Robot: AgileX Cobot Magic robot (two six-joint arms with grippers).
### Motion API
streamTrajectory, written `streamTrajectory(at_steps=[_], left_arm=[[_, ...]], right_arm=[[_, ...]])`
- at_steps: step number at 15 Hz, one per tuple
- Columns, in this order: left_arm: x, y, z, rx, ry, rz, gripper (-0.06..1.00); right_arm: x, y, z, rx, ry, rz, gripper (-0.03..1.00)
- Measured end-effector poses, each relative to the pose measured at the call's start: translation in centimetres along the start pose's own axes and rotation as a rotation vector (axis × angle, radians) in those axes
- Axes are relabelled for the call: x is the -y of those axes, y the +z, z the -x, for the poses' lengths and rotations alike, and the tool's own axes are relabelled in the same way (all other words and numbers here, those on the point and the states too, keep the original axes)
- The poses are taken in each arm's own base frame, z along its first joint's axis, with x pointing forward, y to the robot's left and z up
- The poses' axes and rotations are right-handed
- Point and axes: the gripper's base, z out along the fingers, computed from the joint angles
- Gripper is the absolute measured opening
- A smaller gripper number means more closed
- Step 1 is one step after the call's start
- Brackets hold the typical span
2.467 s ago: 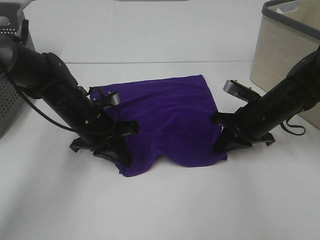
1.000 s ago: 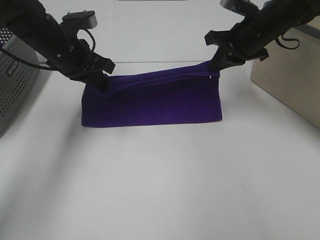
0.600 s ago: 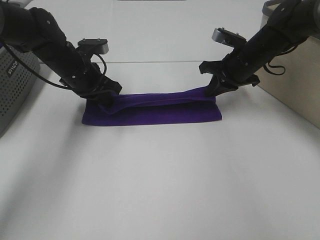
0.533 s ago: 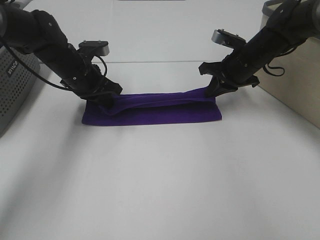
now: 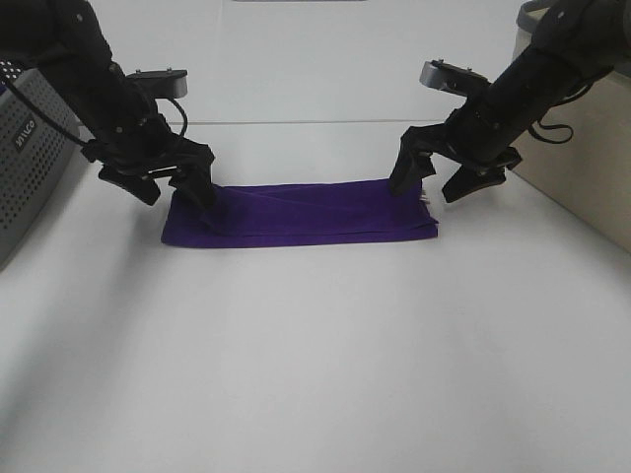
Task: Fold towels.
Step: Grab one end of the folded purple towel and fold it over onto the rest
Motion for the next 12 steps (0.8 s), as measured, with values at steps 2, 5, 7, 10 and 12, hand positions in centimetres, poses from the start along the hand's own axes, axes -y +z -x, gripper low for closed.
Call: streamTrajectory(at_steps=[2,5,7,10,12], left_arm=[[-1.5,-0.9,0.1,-0.006,-0.042,-0.012,0.77],[-5.5,-1.2,-0.6,0.003,-0.176,-0.133,0.77],[-7.2,0.0,-1.3,-0.010,-0.217,-0.238,0.77],[-8.1,2.5,-2.0,-0.030,-0.250,-0.323,0.77],[-8.0,3.0,-1.9,-0.026,-0.263,-0.356,0.77]], right_arm=[[-1.1,-2.1,0.2,-0.002,-0.032,0.013,0.90],[-2.0,-3.9,0.4,0.013,-0.044,0.022,0.90],[-2.0,-3.9,0.3,-0.004,-0.047,0.024,0.90],[-2.0,-3.9,0.1,-0.019,-0.035,0.028,0.90],[-2.0,-3.9,0.0,-0.028,-0.029,0.028,0.90]])
